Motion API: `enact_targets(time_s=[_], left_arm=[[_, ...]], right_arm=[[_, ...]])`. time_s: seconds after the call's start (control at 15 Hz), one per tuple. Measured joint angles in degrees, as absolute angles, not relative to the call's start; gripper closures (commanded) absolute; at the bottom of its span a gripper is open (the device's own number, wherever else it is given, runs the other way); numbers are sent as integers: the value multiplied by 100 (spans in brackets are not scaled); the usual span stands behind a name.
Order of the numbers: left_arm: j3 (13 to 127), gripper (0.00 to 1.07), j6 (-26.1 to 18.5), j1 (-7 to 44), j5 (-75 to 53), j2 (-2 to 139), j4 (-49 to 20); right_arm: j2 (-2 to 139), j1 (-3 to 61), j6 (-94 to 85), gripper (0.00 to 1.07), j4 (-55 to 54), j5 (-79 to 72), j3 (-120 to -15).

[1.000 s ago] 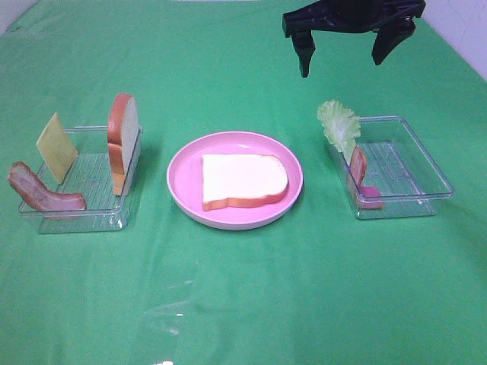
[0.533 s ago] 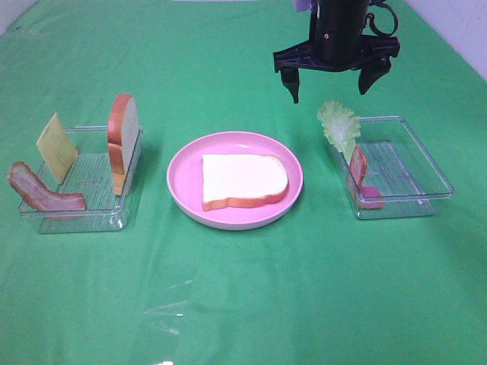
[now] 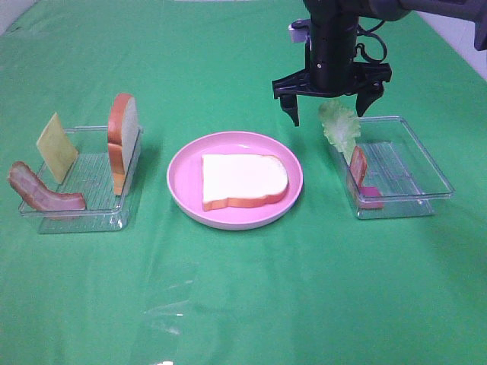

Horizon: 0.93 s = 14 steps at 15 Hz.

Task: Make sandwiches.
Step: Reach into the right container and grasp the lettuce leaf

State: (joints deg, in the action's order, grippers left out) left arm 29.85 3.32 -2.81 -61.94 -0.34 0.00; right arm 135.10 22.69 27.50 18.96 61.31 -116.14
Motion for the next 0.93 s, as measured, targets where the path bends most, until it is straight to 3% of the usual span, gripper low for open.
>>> enact_targets(time_s=[0.2,0.27,0.4,0.53,0.93], left_arm=[[2985,7,332,-281,-6194,-34,0],[2985,7,332,-281,-6194,-34,0],[2985,7,332,-281,-6194,-34,0],[2985,7,332,-281,-6194,-34,0],[2985,7,332,-281,-6194,-34,0]], right_arm=[[13568,2269,2756,33,1914,6171,-11614],[13573,2269,2756,45,1919,6182,-11614],[13596,2269,2767,81,2011,6268,-11614],[13596,2269,2773,104,2068,6314,-11614],[13596,2269,2389,107,1965,6383,-11614]])
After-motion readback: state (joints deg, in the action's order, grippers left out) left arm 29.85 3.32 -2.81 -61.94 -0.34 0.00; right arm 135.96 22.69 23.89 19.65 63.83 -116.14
